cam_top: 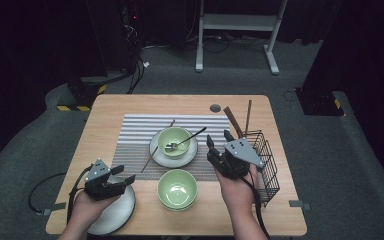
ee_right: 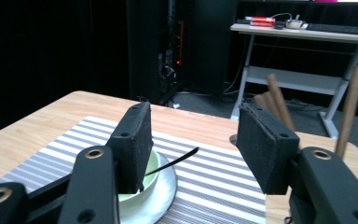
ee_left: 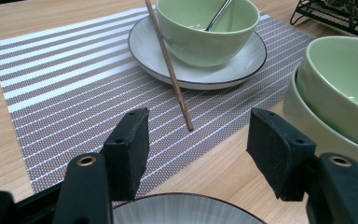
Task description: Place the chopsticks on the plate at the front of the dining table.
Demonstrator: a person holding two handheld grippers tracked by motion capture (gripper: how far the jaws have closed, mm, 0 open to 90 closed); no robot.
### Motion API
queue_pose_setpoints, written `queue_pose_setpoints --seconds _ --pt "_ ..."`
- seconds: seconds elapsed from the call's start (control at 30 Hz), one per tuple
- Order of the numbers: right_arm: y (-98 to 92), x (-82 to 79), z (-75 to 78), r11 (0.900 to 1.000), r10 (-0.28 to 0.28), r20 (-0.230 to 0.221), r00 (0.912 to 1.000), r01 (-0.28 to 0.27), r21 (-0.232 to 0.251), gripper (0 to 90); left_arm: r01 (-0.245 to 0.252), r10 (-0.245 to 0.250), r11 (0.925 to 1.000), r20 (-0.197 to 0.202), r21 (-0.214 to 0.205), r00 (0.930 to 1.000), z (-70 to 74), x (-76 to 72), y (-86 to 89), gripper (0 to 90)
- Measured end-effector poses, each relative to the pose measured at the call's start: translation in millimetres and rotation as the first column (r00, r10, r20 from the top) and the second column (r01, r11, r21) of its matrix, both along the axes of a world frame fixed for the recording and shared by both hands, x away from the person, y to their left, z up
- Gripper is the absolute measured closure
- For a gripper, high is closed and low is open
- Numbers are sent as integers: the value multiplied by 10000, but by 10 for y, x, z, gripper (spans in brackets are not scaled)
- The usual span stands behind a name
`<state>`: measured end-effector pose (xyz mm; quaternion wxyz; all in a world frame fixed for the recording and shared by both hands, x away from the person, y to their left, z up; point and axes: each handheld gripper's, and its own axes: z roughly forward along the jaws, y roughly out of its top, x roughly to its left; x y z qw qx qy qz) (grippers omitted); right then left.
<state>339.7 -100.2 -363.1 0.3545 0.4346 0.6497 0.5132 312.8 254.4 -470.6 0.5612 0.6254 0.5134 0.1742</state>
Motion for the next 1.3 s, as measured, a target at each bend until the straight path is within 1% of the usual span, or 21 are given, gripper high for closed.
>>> queue_pose_setpoints --seconds 0.07,0.13,0.2,0.27,0.37,0.4,0.5,0.6,0.67,0.83,1.23,1.3 --pt "-27 38 31 9999 -115 -1 9999 115 4 457 1 -1 10000 -33 16 10000 -6 4 10 391" --pt "-54 74 59 9998 -204 33 9998 204 -9 457 29 -30 9999 -104 -121 9999 -10 3 14 393" --pt "-77 107 84 9996 -288 60 9996 289 -21 457 -31 29 9998 -93 -190 10000 -17 4 2 394" --pt "-97 136 107 9993 -373 100 9993 374 -60 457 -4 3 9999 -92 -123 10000 -20 4 6 394" --pt "-121 183 141 9987 -497 165 9986 499 -119 460 -23 22 9999 -65 -146 10000 -20 2 1 395" --pt "-128 194 149 9985 -522 182 9985 525 -146 460 17 -17 10000 -78 -77 10000 -21 2 3 395" --pt "-157 245 180 9977 -644 177 9978 647 -188 460 34 -35 9999 -124 -118 9999 -23 2 -14 397" --pt "-189 292 204 9965 -785 206 9967 791 -265 463 50 -50 10000 -105 -65 9999 -29 -1 -26 397" --pt "-212 324 213 9956 -866 194 9961 873 -329 465 54 -54 10000 -108 -70 9999 -31 1 -28 398" --pt "-281 417 224 9931 -1146 63 9934 1148 -251 475 46 -47 9999 -125 -130 9999 -30 -3 -37 401" --pt "-375 620 217 9861 -1634 -97 9865 1630 -319 477 115 -116 9999 -135 -104 9998 -26 -3 -26 405" --pt "-389 650 217 9851 -1700 -108 9854 1696 -280 477 115 -117 9998 -167 -156 9998 -30 -4 -31 409"
